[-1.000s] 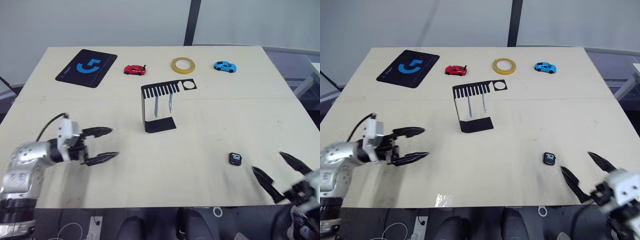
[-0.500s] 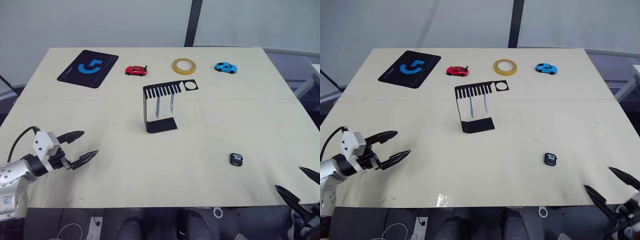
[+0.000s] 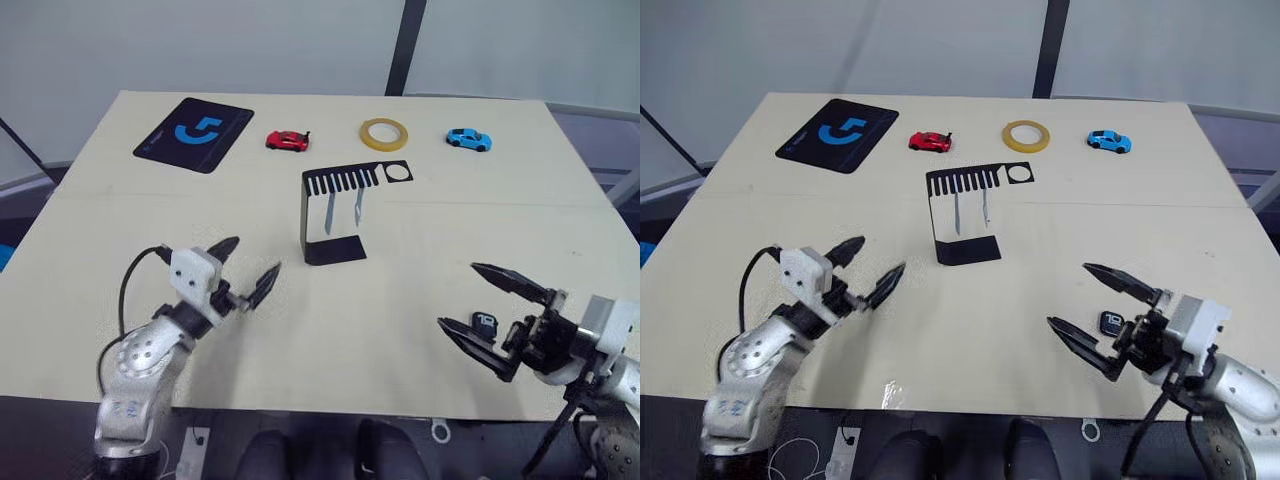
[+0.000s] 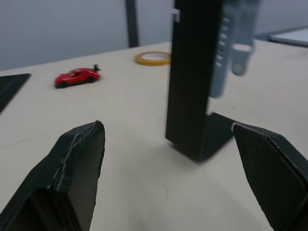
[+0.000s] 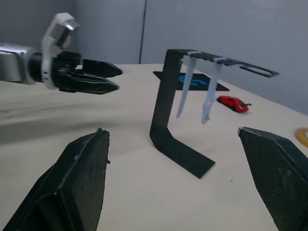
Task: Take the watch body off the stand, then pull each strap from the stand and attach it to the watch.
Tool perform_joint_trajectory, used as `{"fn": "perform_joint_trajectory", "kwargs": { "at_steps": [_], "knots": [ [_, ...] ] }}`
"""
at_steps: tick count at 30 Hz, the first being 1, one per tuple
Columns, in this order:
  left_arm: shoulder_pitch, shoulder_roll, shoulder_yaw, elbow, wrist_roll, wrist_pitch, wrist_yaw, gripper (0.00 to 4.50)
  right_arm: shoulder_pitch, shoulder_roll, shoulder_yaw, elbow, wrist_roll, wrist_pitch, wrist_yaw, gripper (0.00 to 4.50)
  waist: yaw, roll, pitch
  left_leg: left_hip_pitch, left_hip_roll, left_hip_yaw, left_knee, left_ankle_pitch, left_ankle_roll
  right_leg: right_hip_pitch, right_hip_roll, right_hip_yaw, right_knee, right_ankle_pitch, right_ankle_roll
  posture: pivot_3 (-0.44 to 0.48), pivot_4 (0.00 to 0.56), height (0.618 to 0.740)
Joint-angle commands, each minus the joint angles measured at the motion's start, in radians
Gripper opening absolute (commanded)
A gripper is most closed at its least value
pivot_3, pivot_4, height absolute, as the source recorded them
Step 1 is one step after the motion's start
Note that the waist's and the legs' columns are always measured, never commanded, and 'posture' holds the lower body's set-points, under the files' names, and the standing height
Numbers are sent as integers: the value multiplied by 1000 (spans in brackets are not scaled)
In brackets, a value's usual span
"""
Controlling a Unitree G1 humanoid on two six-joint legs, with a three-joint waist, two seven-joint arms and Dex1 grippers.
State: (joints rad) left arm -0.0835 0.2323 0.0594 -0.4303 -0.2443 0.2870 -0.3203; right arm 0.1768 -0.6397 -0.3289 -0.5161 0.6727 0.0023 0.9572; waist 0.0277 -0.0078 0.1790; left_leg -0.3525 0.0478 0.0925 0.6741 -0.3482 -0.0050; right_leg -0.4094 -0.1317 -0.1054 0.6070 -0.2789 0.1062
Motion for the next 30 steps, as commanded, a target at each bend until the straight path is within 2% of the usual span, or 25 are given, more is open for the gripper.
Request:
{"fn": "perform_joint_trajectory", "kwargs": {
  "at_steps": [1, 5, 17, 24, 30],
  "knots": [
    [-40, -50, -69, 20, 72, -13, 74, 4500, -31, -9, 10, -14, 6, 10, 1, 4479, 1, 0, 0, -1, 1, 0, 2, -1, 0, 0, 0, -1, 0, 0, 0, 0, 150, 737],
    [-101, -77, -96, 98, 117, -31, 106, 4500, -35, -6, 15, -16, -1, 13, -1, 4479, 0, 0, 0, -3, 1, 1, 5, 0, -1, -1, 1, -2, 0, 0, 0, 0, 150, 737],
    [-236, -160, -124, 280, 145, -86, 128, 4500, 1, 6, -6, -22, -4, 4, -4, 4479, 0, -1, 0, -3, 1, 1, 7, -1, 0, 0, 1, -2, 0, 0, 0, 0, 150, 737],
    [-290, -206, -114, 325, 191, -64, 231, 4500, 47, 26, -28, 5, -9, -43, 23, 4479, 0, -1, 0, -3, 1, 1, 8, -1, 0, 0, 1, -2, 0, 0, 1, 0, 150, 737],
    [-315, -232, -128, 331, 198, -29, 254, 4500, 67, 31, -34, 24, -10, -67, 36, 4479, 0, -1, 0, -3, 1, 2, 8, 0, 0, 0, 1, -2, 0, 0, 1, 0, 150, 737]
  ]
}}
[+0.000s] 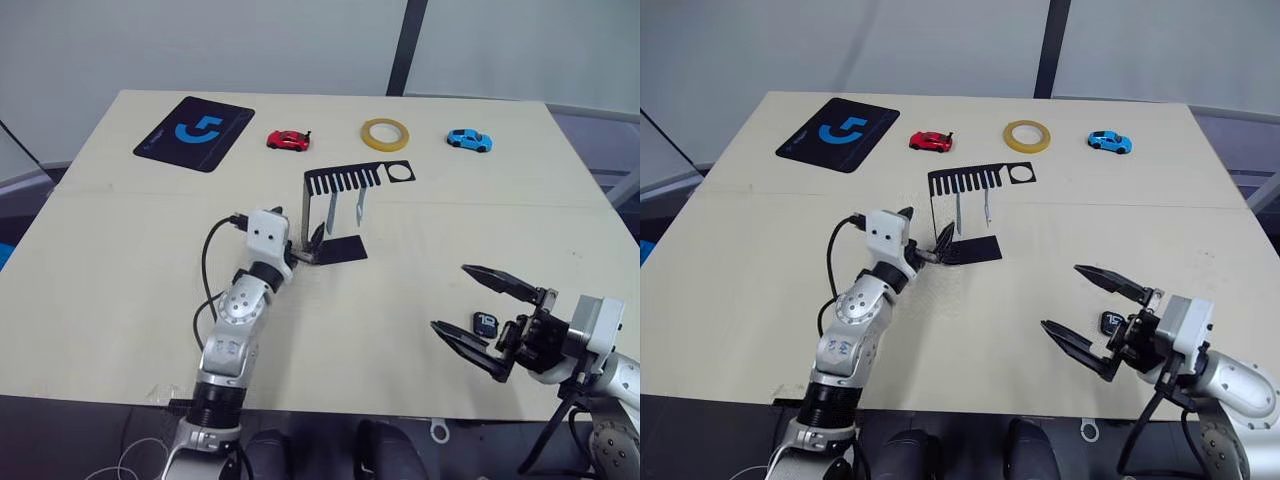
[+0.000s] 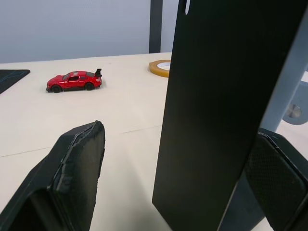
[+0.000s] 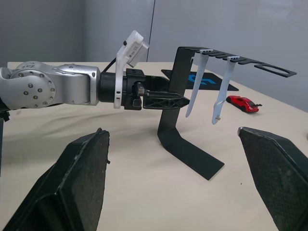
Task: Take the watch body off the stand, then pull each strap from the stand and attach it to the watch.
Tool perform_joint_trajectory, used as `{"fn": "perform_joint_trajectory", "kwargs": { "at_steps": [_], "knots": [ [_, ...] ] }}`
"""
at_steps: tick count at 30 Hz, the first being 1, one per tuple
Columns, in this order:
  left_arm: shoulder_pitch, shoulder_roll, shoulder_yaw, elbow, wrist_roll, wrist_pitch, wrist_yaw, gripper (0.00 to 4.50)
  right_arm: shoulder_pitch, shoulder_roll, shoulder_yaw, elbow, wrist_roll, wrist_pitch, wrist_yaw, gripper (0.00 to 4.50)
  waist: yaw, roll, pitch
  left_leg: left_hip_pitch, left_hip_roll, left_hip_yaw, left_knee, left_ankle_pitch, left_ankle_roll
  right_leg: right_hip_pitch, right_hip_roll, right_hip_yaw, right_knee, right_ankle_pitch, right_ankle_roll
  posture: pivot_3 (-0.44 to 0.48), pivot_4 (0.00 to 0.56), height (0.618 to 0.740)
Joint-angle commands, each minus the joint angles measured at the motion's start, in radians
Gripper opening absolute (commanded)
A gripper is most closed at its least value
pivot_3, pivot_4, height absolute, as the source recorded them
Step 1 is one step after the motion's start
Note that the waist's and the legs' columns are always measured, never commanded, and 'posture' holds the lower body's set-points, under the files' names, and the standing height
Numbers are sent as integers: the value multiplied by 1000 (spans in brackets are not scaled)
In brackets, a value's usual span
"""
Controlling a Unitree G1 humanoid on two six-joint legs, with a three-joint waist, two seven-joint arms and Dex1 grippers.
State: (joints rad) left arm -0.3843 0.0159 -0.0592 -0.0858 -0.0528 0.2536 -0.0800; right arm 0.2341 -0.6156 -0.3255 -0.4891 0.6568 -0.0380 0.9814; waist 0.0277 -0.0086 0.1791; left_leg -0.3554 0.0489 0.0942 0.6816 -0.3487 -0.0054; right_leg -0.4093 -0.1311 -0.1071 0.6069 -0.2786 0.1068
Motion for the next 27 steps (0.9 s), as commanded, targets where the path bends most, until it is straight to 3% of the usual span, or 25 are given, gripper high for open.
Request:
{"fn": "perform_joint_trajectory", "kwargs": {
  "at_steps": [1, 5, 8, 11, 22, 25, 27],
  "knots": [
    [-20, -21, -9, -8, 7, 6, 17, 4500, 14, 7, -39, 2, 6, -31, 13, 4479, 0, 0, 0, 0, 0, 0, 0, 0, 0, 0, 0, 0, 0, 0, 0, 0, 150, 737],
    [-40, -31, -8, 11, 9, 3, 26, 4500, 27, 8, -46, 11, 6, -44, 17, 4479, 0, 0, 0, 0, 0, 0, 0, 0, 0, 0, 0, 0, 0, 0, 0, 0, 150, 737],
    [-44, -35, -16, 14, 13, -2, 28, 3704, 42, 11, -53, 14, 6, -53, 17, 4500, 0, 0, 0, 0, 0, 0, 0, 0, 0, 0, 0, 0, 0, 0, 0, 0, 150, 737],
    [-44, -38, -19, 10, 17, -5, 32, 2355, 54, 16, -58, 15, 4, -60, 18, 4500, 0, 0, 0, 0, 0, 0, 0, 0, 0, 0, 0, 0, 0, 0, 0, 0, 150, 737],
    [-44, -37, -10, -13, 37, 5, 62, 2355, 91, 32, -59, 12, -5, -72, 17, 4500, 0, 0, 0, 0, 0, 0, 0, 0, 0, 0, 0, 0, 0, 0, 0, 0, 150, 737],
    [-41, -36, -16, -16, 38, 7, 63, 1524, 98, 31, -60, 14, -5, -73, 17, 4500, 0, 0, 0, 0, 0, 0, 0, 0, 0, 0, 0, 0, 0, 0, 0, 0, 150, 737],
    [-42, -37, -17, -17, 38, 10, 64, 616, 101, 32, -61, 13, -6, -74, 17, 4500, 0, 0, 0, 0, 0, 0, 0, 0, 0, 0, 0, 0, 0, 0, 0, 0, 150, 737]
  ]
}}
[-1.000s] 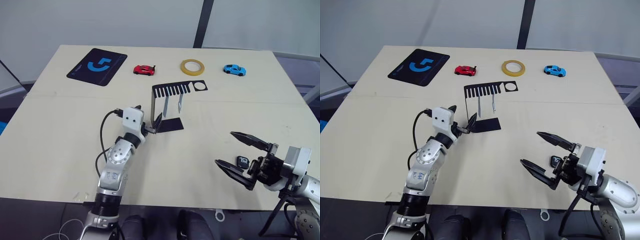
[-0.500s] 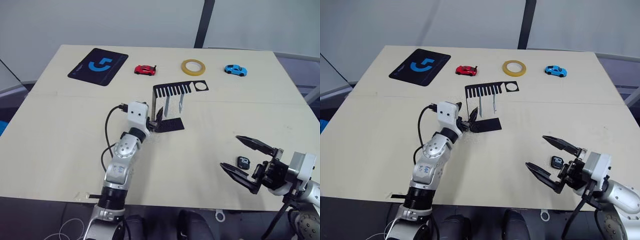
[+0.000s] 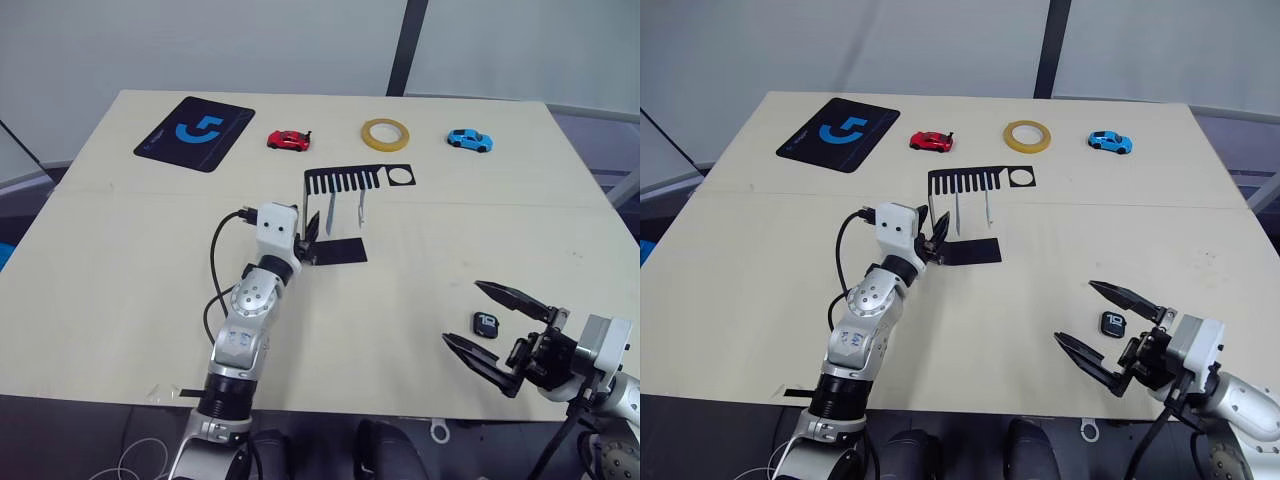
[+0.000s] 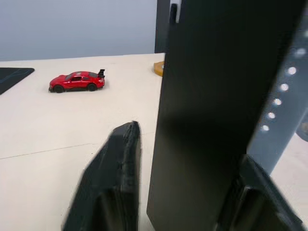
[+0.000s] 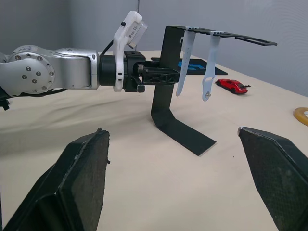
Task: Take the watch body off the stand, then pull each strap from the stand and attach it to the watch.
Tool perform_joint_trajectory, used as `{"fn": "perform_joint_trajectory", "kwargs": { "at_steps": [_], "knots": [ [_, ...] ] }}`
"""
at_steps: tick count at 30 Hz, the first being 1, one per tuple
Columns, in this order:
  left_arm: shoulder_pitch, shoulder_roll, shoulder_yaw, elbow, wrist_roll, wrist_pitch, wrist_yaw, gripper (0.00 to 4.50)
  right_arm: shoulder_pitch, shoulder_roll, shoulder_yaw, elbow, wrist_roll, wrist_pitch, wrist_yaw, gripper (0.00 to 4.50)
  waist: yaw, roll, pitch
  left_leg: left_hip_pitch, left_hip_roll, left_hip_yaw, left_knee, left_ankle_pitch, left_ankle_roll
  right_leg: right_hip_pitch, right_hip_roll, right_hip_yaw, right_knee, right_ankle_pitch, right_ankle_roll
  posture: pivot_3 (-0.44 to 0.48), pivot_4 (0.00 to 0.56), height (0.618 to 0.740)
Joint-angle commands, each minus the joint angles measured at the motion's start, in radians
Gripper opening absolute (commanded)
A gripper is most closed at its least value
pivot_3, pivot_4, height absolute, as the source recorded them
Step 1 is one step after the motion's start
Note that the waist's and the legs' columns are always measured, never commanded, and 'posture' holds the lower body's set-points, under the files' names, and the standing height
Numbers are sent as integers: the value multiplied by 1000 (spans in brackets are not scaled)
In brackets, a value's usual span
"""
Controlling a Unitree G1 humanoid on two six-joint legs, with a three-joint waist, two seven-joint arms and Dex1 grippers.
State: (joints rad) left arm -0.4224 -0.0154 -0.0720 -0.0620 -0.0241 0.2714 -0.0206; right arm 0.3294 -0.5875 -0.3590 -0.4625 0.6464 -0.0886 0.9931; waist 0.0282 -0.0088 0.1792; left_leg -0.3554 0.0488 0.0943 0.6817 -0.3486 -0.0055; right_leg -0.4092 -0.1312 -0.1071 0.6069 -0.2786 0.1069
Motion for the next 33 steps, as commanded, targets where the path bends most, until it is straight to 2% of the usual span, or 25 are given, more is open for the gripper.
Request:
{"fn": "perform_joint_trajectory", "kwargs": {
  "at_steps": [1, 2, 12, 15, 19, 23, 29, 33],
  "knots": [
    [-4, -5, -5, -42, 11, -8, 5, 193, 9, 4, -27, -14, 4, -23, 5, 4500, 0, 0, 0, 0, 0, 0, 0, 0, 0, 0, 0, 0, 0, 0, 0, 0, 150, 737],
    [-4, -5, -6, -44, 11, -7, 4, 90, 12, 5, -27, -15, 4, -24, 4, 4500, 0, 0, 0, 0, 0, 0, 0, 0, 0, 0, 0, 0, 0, 0, 0, 0, 150, 737],
    [-6, -1, 8, -87, 6, 35, 12, 90, 27, 31, -5, -39, -9, -10, -33, 4500, 0, 0, 0, 0, 0, 0, 0, 0, 0, 0, 0, 0, 0, 0, 0, 0, 150, 737],
    [-24, -3, 14, -107, 15, 85, 30, 90, 1, 76, 32, -89, -30, 20, -134, 4500, -3, 0, 0, 0, 0, 0, 0, 0, 0, 0, 0, 0, 0, 0, 0, 0, 150, 737],
    [-40, -22, 3, -123, 21, 127, 48, 90, -45, 157, 100, -195, -202, 198, -456, 4500, -1, 0, 0, 0, 0, -1, 0, 0, -1, -1, 0, 0, 1, 0, 0, 0, 150, 737],
    [-25, -37, -24, -116, 45, 109, 67, 90, -143, 236, 289, -301, -310, 364, -634, 4500, -2, 0, 0, -2, 0, -1, 0, 0, -1, -3, -1, 0, 1, 0, 0, 0, 150, 737],
    [-25, -62, -47, -105, 84, 129, 112, 90, -308, 345, 475, -277, -414, 470, -764, 4500, -3, 0, 0, -4, 0, -1, 1, 1, -1, -4, 0, 0, 1, 0, 0, 0, 150, 737],
    [-17, -78, -60, -103, 97, 134, 123, 90, -421, 409, 524, -206, -464, 515, -823, 4500, -4, 0, 0, -4, 0, -1, 1, 1, 0, -4, 0, -1, 1, 0, 0, 0, 150, 737]
  ]
}}
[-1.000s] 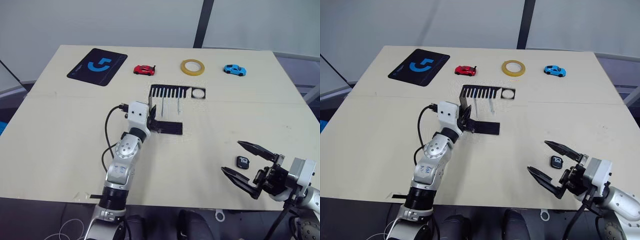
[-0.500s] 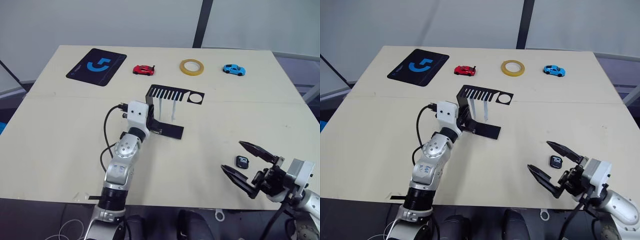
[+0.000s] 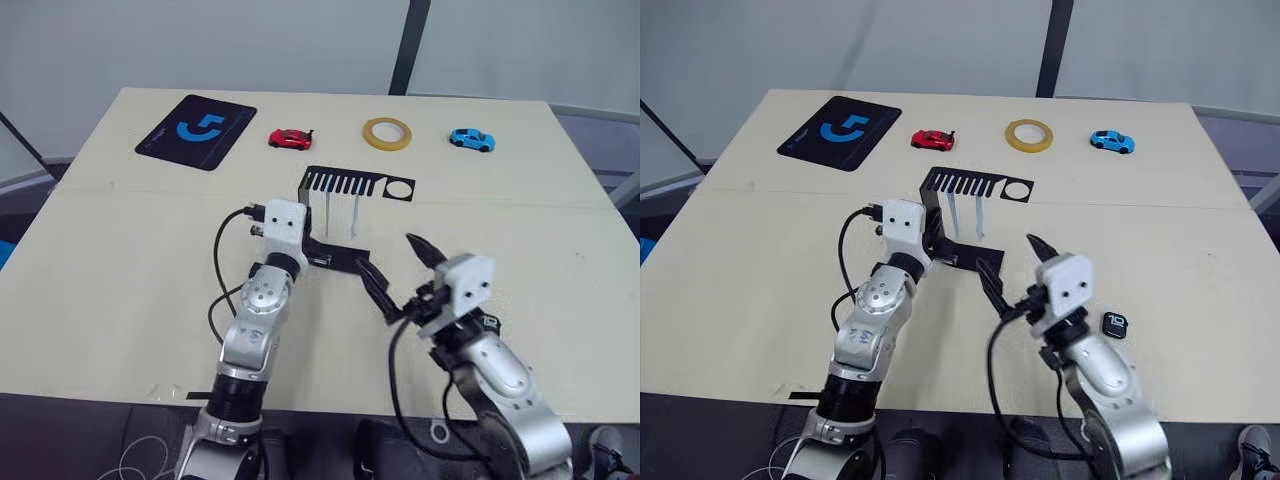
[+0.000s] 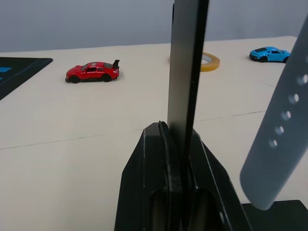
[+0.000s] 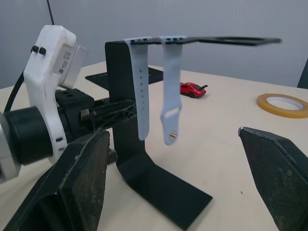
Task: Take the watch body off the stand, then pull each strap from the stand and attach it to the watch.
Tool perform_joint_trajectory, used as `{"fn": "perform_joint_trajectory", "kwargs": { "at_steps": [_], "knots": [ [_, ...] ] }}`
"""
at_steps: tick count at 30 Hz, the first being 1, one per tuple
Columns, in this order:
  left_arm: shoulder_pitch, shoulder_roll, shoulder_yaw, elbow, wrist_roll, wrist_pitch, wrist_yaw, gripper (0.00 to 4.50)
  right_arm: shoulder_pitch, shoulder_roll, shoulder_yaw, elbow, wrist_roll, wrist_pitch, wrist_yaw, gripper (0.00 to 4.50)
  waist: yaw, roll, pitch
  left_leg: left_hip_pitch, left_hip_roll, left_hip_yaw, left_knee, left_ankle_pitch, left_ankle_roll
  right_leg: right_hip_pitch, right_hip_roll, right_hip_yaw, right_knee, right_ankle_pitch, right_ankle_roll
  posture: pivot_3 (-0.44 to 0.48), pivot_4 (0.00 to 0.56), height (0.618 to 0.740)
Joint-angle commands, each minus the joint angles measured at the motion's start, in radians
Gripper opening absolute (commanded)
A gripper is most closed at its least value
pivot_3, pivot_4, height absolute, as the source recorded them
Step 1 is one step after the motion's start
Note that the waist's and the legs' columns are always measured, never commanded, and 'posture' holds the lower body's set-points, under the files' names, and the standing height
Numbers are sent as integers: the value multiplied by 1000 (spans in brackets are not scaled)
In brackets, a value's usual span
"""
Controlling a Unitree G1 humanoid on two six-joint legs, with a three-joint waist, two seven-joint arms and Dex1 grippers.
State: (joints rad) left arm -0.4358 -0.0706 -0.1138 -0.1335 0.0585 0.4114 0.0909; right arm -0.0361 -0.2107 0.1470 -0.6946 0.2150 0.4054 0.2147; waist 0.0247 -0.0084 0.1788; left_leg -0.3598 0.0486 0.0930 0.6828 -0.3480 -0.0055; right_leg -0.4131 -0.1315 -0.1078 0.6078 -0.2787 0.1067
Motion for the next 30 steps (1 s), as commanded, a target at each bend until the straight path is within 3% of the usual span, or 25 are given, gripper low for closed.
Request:
{"fn": "perform_joint_trajectory", "kwargs": {
  "at_steps": [1, 8, 11, 15, 30],
  "knots": [
    [-1, -24, -21, -33, 16, -5, 11, 90, -86, 48, 21, 51, -42, 30, -58, 4500, -1, 0, 0, 0, 0, 0, 0, 0, 0, 0, 0, 0, 0, 0, 0, 0, 150, 737],
    [6, -27, -26, -49, 23, 7, 11, 90, -198, 126, 13, 183, -86, 36, -123, 4500, -2, 0, 0, -2, 0, 0, 0, 0, 0, 0, 0, -2, 3, 0, 0, 0, 150, 737],
    [4, -27, -23, -48, 23, 8, 9, 0, -218, 141, 21, 219, -93, 26, -126, 3638, -3, 0, 0, -2, 0, 0, 0, 0, 1, 0, 0, -2, 3, 0, 0, 0, 150, 737],
    [1, -26, -20, -44, 24, 9, 8, 0, -242, 150, 29, 253, -101, 15, -120, 1666, -3, 0, 0, -3, 0, 0, 0, 0, 1, 0, 0, -3, 3, 0, 0, 0, 150, 737],
    [-1, -23, -21, -45, 29, 15, 6, 0, -307, 218, 27, 360, -148, -49, -147, 1666, -4, 0, 0, -3, 0, 0, 0, 0, 1, -1, 0, -3, 3, 0, 0, 0, 150, 737]
  ]
}}
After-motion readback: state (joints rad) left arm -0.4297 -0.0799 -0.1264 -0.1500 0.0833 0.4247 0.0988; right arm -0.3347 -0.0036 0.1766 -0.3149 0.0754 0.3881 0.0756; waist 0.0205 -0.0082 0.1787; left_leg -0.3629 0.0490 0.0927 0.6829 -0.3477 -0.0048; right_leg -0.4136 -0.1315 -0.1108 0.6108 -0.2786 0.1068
